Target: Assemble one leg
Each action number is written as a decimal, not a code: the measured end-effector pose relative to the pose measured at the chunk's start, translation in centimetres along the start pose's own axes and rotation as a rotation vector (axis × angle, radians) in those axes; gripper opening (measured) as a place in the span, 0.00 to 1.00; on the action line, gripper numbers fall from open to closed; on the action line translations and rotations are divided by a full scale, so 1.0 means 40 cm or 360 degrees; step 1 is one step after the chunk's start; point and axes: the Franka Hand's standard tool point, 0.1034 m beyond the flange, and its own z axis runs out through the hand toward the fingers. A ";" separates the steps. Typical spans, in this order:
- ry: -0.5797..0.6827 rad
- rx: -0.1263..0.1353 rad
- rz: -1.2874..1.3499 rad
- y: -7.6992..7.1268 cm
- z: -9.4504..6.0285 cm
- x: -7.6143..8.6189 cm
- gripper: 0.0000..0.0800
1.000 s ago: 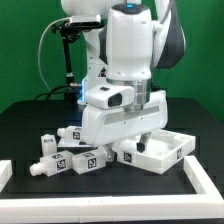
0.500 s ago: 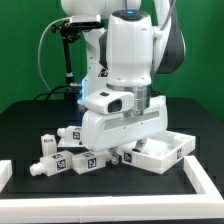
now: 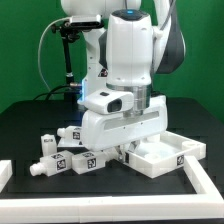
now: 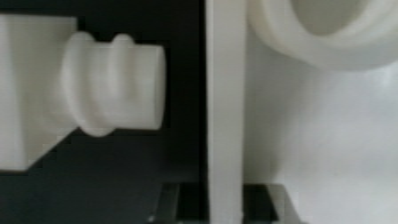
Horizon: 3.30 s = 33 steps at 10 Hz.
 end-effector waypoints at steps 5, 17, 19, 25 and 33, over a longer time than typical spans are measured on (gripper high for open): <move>-0.0034 0.0036 0.0179 -0.015 -0.041 -0.031 0.06; -0.0367 0.0228 0.1068 0.050 -0.144 -0.010 0.06; -0.0375 0.0228 0.1057 0.045 -0.137 -0.015 0.06; -0.0431 0.0225 0.1159 0.147 -0.100 -0.013 0.06; -0.0406 0.0217 0.1090 0.188 -0.091 0.034 0.06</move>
Offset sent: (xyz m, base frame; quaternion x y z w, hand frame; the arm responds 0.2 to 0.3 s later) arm -0.0254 -0.0075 0.0137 0.0239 -0.0240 0.1074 0.9936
